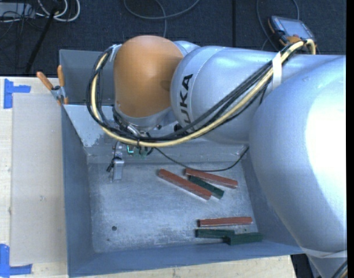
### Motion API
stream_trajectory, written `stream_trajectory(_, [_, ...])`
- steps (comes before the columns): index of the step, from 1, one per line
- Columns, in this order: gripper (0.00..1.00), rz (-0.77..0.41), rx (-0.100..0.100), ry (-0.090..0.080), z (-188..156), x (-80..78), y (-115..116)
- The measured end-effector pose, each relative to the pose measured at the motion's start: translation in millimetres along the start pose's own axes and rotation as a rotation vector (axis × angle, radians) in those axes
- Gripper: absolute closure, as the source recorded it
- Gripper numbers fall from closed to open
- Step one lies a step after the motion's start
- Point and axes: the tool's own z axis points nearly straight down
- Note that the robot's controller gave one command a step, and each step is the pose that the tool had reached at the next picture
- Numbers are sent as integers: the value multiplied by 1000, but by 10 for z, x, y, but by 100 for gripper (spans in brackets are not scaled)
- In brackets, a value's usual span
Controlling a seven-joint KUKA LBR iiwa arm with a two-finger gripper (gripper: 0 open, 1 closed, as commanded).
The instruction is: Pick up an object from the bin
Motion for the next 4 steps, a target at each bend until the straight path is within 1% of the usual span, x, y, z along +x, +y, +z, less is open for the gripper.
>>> stream_trajectory(1, [0,-69,4,0,1128,97,-1052])
stream_trajectory(2, [0,80,0,-7,1082,149,-1682])
stream_trajectory(3, [0,144,-2,-13,762,91,-2064])
stream_trajectory(4, [0,264,-3,-5,1090,198,-1910])
